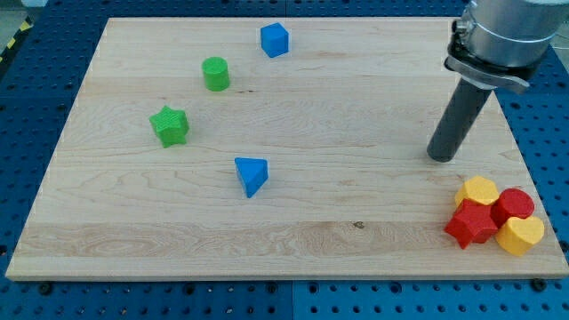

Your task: Push blue triangle into red star

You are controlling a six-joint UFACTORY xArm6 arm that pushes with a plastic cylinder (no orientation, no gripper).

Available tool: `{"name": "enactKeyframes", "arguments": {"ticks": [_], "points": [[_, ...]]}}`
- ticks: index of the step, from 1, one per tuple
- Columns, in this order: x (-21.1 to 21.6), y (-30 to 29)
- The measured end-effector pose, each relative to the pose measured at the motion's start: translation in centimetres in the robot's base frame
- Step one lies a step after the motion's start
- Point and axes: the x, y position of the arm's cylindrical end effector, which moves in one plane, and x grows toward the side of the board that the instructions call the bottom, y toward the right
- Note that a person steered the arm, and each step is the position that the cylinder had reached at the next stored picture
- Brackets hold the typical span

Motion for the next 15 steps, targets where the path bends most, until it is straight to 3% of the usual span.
{"name": "enactKeyframes", "arguments": {"ticks": [2,11,15], "points": [[0.3,-2.0],[0.2,-21.7],[0.5,-25.1]]}}
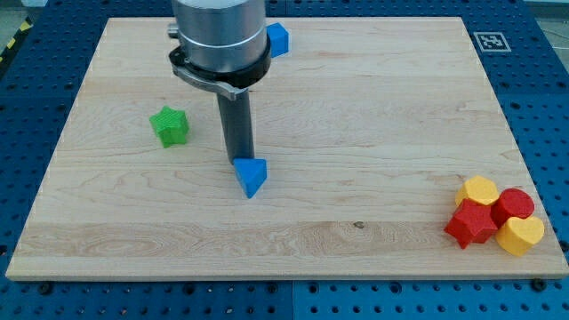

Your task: Push blue triangle into red star

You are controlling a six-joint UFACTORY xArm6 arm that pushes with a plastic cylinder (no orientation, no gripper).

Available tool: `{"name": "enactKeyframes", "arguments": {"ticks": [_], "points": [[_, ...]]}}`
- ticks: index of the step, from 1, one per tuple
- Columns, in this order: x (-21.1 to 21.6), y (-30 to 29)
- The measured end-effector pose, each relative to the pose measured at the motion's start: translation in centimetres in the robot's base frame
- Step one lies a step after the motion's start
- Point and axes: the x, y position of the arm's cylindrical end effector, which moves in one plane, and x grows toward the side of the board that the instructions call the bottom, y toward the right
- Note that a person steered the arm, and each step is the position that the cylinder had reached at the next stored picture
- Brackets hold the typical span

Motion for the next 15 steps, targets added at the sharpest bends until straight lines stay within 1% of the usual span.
{"name": "enactKeyframes", "arguments": {"ticks": [2,4,8,9,11,12,15], "points": [[0.0,-1.1],[2.8,-1.1],[4.9,3.7],[5.6,3.7],[5.7,3.6],[5.7,1.3],[6.5,5.7]]}}
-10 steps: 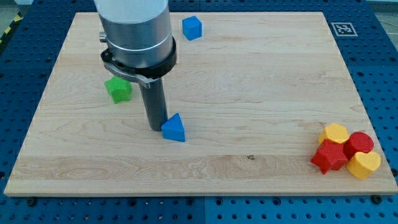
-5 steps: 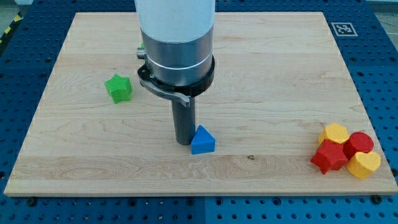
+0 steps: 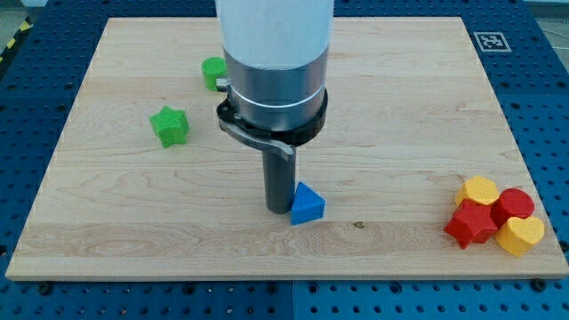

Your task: Push blue triangle into red star

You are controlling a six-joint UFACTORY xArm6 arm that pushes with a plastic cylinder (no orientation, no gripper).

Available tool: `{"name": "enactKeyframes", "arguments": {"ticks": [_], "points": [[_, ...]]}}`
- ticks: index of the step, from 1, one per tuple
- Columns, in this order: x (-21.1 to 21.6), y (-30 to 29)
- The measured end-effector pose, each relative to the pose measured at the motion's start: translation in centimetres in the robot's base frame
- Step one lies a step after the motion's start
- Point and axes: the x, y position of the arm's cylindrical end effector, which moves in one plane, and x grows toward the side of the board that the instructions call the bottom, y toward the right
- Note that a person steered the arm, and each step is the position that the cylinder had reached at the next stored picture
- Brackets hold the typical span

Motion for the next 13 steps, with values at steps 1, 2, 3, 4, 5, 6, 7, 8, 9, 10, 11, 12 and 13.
{"name": "enactKeyframes", "arguments": {"ticks": [1,2,3,4,5,6,7,8,9,10,11,12,13], "points": [[0.0,0.9],[0.0,1.9],[0.0,3.2],[0.0,4.5],[0.6,4.6],[1.7,4.6],[1.5,6.2],[1.4,7.8],[1.4,8.6],[1.4,9.6],[1.4,10.7],[1.4,11.7],[1.4,12.6]]}}
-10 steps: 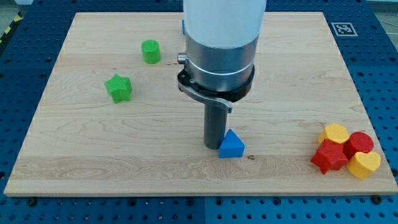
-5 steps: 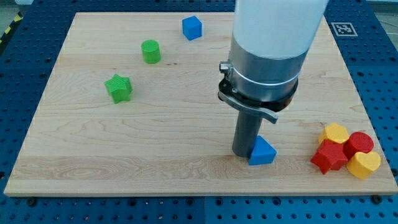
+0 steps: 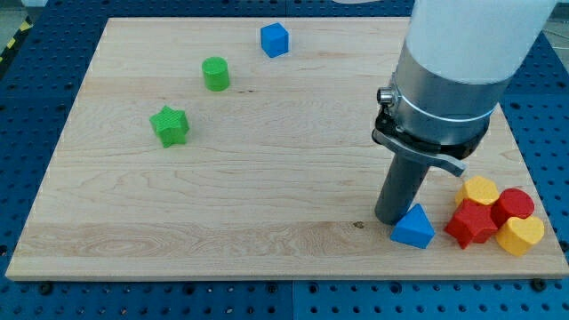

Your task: Push blue triangle into red star

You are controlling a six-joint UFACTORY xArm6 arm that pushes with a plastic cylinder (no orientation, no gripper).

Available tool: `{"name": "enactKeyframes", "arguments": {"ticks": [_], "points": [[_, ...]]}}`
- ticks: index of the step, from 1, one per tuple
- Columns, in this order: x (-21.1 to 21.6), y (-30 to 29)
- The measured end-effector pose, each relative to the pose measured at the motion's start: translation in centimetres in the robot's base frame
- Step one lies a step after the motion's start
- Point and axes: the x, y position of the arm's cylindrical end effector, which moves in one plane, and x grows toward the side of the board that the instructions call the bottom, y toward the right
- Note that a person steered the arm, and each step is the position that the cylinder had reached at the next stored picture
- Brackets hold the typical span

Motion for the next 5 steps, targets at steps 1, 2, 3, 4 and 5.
{"name": "enactKeyframes", "arguments": {"ticks": [1,2,3,4,5], "points": [[2.1,0.3],[2.4,0.3],[3.1,0.3],[4.7,-0.1],[5.8,-0.4]]}}
